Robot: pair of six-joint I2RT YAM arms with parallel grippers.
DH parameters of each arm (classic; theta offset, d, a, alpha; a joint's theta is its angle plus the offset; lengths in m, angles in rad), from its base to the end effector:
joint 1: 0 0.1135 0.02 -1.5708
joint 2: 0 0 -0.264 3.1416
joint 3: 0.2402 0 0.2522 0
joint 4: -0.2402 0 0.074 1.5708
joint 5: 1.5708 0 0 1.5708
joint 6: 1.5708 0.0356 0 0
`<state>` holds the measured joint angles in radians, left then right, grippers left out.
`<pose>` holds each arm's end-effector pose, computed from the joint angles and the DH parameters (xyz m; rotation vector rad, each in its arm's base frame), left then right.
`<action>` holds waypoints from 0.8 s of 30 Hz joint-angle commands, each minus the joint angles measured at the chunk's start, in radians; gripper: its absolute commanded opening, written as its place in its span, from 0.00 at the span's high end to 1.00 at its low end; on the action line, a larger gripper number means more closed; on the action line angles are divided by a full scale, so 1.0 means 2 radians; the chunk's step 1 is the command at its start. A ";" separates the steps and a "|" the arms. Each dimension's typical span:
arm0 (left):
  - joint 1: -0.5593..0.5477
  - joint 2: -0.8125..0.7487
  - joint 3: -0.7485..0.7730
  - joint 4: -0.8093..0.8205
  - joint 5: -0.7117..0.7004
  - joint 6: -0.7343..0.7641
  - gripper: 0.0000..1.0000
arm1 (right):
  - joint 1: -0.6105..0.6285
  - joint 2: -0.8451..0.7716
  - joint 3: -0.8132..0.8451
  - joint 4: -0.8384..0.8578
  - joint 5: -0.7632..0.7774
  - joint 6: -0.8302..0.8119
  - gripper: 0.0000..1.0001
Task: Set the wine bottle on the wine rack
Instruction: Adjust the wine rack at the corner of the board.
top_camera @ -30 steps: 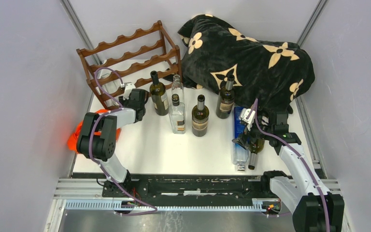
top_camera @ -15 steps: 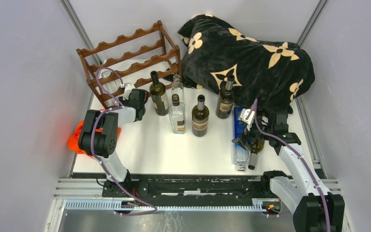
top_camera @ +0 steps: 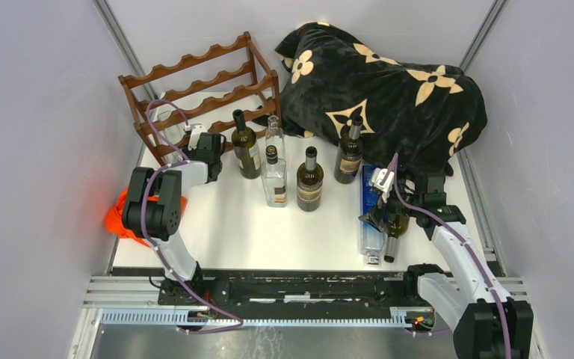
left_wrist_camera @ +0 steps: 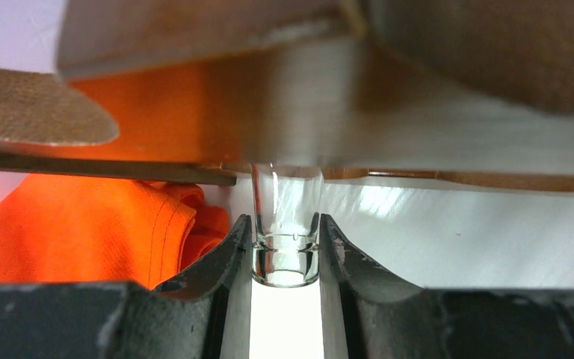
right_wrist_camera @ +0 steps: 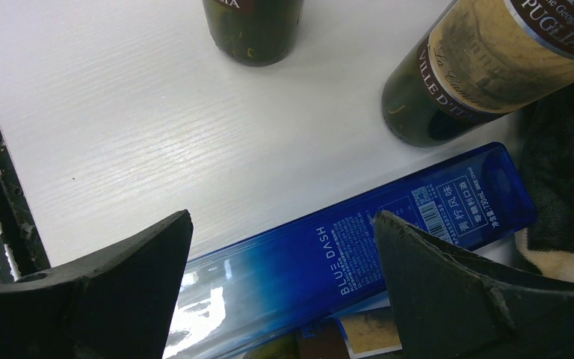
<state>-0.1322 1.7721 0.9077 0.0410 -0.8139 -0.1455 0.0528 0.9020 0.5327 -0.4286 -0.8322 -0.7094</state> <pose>0.3448 -0.0197 0.1526 -0.3829 2.1776 0.8123 0.1732 0.0355 0.2180 -1.1303 1.8068 0.6022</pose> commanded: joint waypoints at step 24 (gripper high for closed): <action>0.017 0.031 0.056 0.000 -0.044 0.021 0.79 | 0.005 0.000 0.014 0.004 0.002 -0.010 0.02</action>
<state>-0.1116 1.8240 0.9726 0.0273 -0.8143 -0.1432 0.0574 0.9035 0.5327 -0.4286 -0.8284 -0.7128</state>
